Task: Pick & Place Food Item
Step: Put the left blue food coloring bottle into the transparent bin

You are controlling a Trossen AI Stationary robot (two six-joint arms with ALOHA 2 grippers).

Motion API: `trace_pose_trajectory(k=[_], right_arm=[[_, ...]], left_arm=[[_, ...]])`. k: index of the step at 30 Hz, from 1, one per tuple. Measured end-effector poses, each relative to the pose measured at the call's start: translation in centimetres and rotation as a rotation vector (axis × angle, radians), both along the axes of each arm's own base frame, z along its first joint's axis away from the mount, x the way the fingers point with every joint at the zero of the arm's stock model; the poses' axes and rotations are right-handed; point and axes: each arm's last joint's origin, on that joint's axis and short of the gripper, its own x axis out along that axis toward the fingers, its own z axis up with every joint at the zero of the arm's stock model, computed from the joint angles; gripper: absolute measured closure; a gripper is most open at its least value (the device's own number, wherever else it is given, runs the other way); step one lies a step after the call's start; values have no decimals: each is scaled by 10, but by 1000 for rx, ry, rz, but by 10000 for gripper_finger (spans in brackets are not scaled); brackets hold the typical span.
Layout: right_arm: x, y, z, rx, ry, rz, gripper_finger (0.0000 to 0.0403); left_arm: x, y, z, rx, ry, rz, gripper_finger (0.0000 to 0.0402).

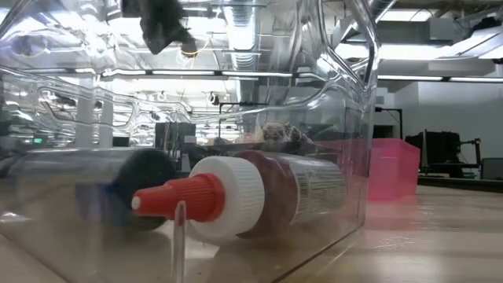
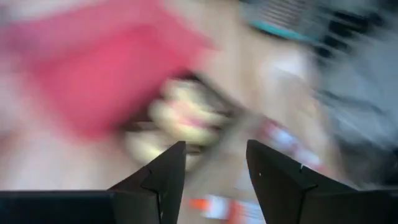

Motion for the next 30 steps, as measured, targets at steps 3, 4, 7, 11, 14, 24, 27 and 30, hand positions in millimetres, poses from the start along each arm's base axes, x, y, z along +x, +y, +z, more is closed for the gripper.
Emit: trace_pose_trajectory(k=[3,4,7,11,14,24,27,30], right_arm=[[2,-5,-1,-8,12,-15,246],[3,-7,-1,-12,17,-22,246],[5,-13,-2,-32,38,-39,246],[7,-20,-3,-57,64,-61,246],[8,-24,-3,-70,78,-73,246],[13,-35,-4,-82,94,-109,246],[13,-35,-3,-81,94,-111,246],[13,-37,-3,-82,98,-117,246]], left_arm=[[-12,28,6,30,10,279,239],[-16,37,7,43,25,344,239],[-22,63,9,101,42,462,235],[-18,93,0,152,109,481,203],[-11,114,-14,186,187,506,166],[5,171,-67,43,357,653,112],[13,174,-73,10,333,626,114],[17,173,-78,11,339,614,115]])
